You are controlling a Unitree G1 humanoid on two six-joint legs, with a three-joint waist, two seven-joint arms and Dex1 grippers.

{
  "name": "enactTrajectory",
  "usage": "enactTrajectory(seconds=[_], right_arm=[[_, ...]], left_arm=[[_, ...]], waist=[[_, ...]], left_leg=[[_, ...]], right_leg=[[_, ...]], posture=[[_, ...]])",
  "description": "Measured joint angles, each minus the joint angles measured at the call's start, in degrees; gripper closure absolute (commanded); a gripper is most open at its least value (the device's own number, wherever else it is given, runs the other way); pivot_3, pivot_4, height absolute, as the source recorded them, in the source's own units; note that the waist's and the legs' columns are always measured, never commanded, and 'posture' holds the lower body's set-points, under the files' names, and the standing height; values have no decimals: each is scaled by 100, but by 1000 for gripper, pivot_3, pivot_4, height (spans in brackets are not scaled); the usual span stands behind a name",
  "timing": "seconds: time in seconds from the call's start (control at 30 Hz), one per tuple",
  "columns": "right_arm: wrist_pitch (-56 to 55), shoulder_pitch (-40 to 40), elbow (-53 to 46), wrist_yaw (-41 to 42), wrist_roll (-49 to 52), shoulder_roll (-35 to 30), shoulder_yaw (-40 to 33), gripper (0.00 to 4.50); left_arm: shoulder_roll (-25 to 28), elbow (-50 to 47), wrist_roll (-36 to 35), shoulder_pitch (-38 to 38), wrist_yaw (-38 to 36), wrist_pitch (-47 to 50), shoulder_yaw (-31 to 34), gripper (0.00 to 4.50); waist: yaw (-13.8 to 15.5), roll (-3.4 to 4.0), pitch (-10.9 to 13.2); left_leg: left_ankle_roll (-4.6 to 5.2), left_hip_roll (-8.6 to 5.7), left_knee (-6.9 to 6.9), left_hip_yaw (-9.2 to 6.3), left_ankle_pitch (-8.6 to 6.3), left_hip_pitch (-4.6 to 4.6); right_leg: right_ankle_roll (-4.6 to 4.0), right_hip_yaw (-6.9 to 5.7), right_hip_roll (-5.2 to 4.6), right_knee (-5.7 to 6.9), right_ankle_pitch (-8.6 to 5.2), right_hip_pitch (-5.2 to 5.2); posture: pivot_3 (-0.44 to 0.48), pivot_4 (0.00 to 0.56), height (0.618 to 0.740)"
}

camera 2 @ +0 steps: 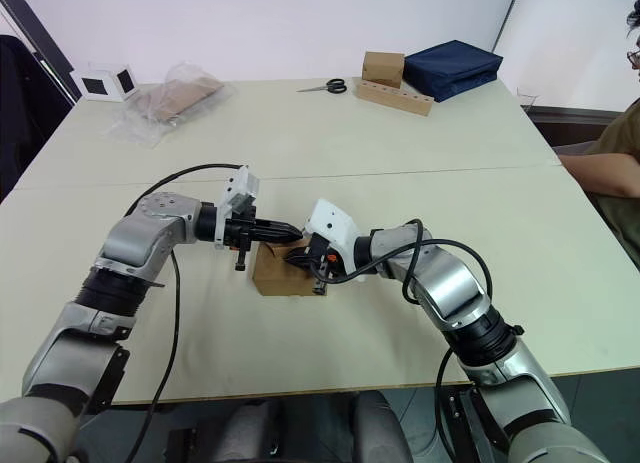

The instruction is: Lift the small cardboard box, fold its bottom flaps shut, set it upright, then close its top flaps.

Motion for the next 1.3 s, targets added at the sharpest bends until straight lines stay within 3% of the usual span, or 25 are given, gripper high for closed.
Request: enactTrajectory(seconds=[0.3, 0.67, 1.07, 1.3], right_arm=[[59, 0, -1, 91, 125, -39, -95, 4500], [681, -64, -489, 111, 928, -411, -1164, 4500], [475, 17, -465, -126, 801, -279, -768, 4500], [278, 24, -133, -131, 608, -195, -489, 4500]], left_arm=[[431, -557, -130, 387, -29, 138, 152, 4485], [362, -672, 106, 634, 142, -259, 19, 4485], [366, -1328, -636, 609, 574, 815, 548, 4485], [501, -1654, -644, 967, 722, 1005, 502, 4485]], waist=[[1, 0, 0], [10, 0, 0], [-3, 0, 1], [-2, 0, 1]], left_leg=[[0, 0, 0, 0, 0, 0], [1, 0, -1, 0, 0, 1], [2, 1, -1, 0, -1, -1], [2, 1, -1, 0, -1, 0]], right_leg=[[0, 0, 0, -1, 0, 0], [0, 0, 0, -1, 0, 2], [0, 0, 0, -1, 0, 0], [0, 1, 0, -2, 0, 0]], posture=[[0, 150, 740], [0, 150, 740], [0, 150, 740], [0, 150, 740]])
